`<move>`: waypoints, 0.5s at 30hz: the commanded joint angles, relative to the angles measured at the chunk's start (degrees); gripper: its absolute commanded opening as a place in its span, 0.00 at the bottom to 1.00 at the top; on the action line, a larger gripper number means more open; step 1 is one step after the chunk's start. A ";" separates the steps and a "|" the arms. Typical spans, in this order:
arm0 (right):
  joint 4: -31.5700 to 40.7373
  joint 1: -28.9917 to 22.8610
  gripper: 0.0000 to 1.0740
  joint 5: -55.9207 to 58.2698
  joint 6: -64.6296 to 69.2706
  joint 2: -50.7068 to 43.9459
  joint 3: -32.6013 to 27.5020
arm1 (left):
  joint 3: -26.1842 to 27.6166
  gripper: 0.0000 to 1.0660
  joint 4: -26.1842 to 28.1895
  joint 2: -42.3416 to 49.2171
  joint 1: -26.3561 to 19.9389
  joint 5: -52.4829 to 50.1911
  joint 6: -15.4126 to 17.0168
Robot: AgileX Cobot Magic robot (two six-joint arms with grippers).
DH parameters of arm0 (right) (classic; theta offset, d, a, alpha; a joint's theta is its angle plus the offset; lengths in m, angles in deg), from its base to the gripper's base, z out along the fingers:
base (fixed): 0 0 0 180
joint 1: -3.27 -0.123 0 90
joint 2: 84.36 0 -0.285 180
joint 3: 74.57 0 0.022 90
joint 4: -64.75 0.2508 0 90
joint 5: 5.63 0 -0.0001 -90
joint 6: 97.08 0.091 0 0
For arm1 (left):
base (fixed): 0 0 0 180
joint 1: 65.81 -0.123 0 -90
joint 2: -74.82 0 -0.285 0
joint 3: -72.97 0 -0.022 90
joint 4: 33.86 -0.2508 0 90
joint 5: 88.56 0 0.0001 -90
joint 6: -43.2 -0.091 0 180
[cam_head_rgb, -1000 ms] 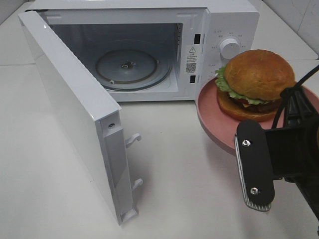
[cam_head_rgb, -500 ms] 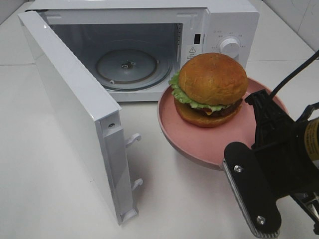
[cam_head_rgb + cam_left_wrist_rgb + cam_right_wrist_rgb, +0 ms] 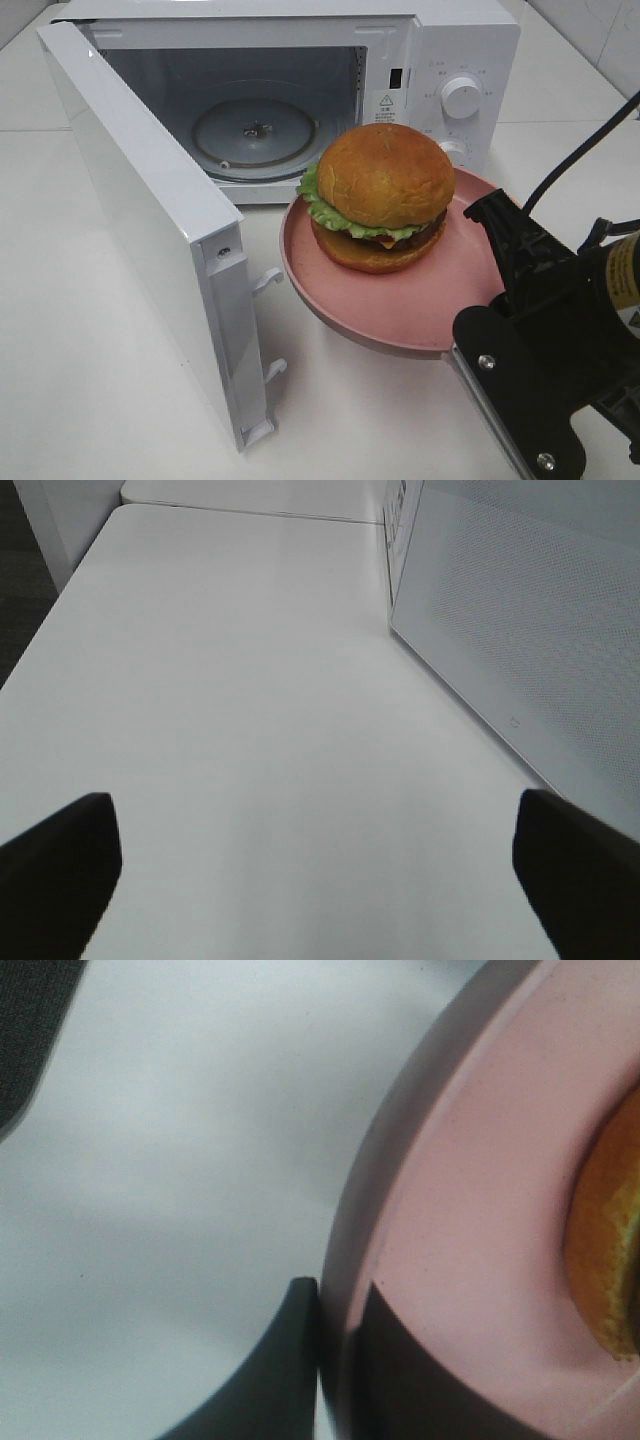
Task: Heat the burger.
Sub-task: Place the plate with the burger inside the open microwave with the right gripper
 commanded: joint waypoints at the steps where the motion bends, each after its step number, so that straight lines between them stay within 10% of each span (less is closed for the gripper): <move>1: 0.86 2.06 0.00 -4.18 -4.81 -0.34 0.57 | 0.06 0.94 0.23 0.92 0.40 -0.97 0.00; 15: 11.80 11.57 0.00 -6.76 -23.20 1.15 2.52 | 0.06 0.94 0.23 0.92 0.40 -0.97 0.00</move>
